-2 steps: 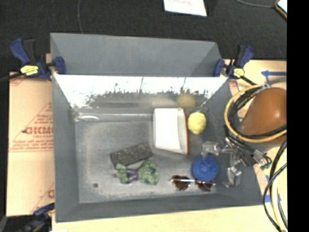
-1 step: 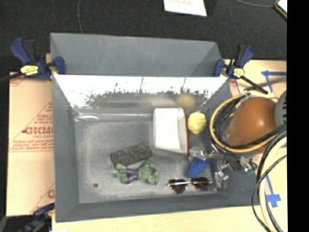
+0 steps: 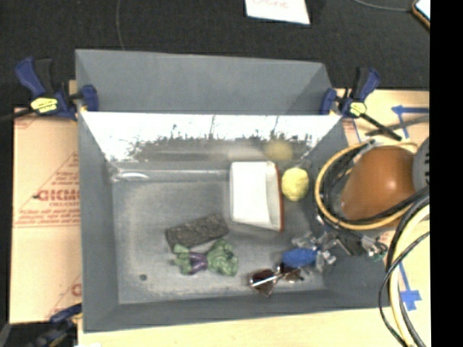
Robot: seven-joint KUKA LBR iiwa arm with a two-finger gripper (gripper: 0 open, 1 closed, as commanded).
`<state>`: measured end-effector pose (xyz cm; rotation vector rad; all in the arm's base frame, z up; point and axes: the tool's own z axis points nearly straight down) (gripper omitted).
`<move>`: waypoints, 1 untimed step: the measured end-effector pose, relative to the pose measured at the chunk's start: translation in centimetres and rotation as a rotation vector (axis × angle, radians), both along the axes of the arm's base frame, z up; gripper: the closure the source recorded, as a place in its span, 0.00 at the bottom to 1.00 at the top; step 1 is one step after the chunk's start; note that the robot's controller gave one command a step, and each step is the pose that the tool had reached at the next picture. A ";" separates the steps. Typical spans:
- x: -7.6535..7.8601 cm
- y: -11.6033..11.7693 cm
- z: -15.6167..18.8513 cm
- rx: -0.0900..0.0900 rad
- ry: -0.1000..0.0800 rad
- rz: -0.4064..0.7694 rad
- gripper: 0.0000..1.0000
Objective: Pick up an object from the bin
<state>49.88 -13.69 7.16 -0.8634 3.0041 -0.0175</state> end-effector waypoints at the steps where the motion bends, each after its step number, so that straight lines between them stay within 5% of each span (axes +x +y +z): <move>1: 0.0 0.0 0.0 -0.001 0.001 0.013 1.00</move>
Offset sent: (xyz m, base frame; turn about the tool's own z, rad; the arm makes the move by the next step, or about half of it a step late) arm -0.0003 0.0000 0.0064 -0.0101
